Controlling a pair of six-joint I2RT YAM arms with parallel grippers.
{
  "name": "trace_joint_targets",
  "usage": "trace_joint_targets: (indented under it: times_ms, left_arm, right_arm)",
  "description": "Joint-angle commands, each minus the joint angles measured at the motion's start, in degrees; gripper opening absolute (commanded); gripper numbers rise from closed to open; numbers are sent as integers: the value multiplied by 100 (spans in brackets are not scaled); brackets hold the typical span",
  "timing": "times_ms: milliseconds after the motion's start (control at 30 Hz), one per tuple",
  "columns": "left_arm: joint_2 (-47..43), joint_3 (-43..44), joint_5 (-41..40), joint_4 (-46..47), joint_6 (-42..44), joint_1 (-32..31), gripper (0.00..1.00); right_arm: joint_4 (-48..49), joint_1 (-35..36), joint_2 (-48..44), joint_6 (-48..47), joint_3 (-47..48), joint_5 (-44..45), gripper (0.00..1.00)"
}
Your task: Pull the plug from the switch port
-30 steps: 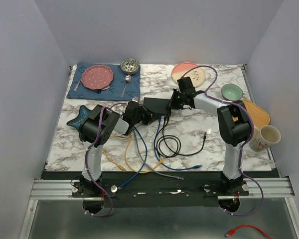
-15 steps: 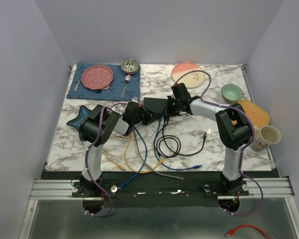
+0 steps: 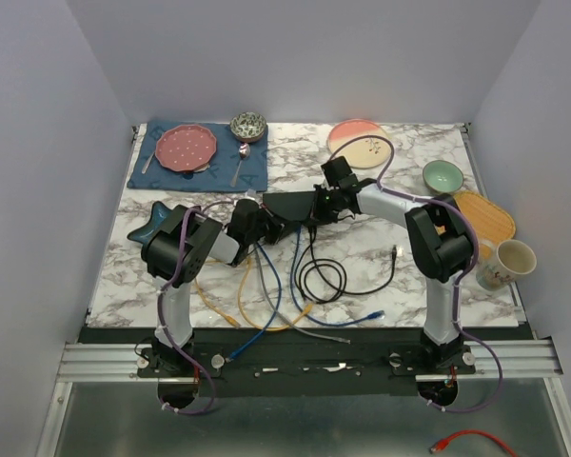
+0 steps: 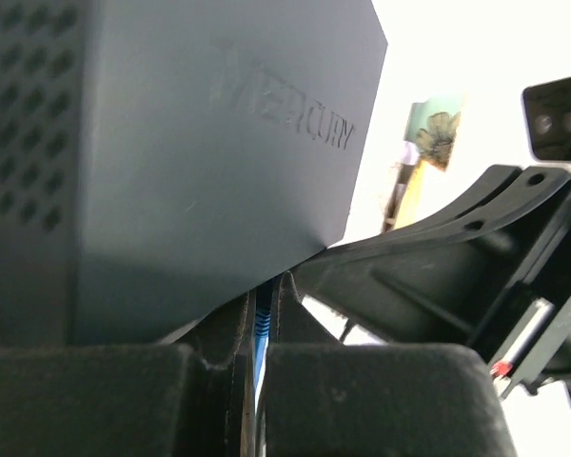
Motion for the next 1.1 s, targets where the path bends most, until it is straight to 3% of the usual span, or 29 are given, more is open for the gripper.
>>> trace_joint_targets:
  times_ms: [0,167,500,667,867,1067]
  left_arm:
    - [-681,-591,75,-1131,656,26,0]
    - [-1122,-566,4,-1650,1103,35,0]
    - [10,269,285,-1536,1043,26,0]
    - [29,428,356,-1693,1174,-35,0]
    - [-1410,-90,-135,-3061,1930,17,0]
    - [-2958,-451,-1427,-4688,2221,298,0]
  right_arm:
    - [174,-192,120,-135,212,576,1]
    - [183,-192,137,-135,195,550,1]
    - [666,-192,-627,-108,-552,550,1]
    - [631,-201,-890,-196,-675,743,1]
    - [622,-236,-926,-232,-728,840,1]
    - [622,-236,-830,-214,-684,831,1]
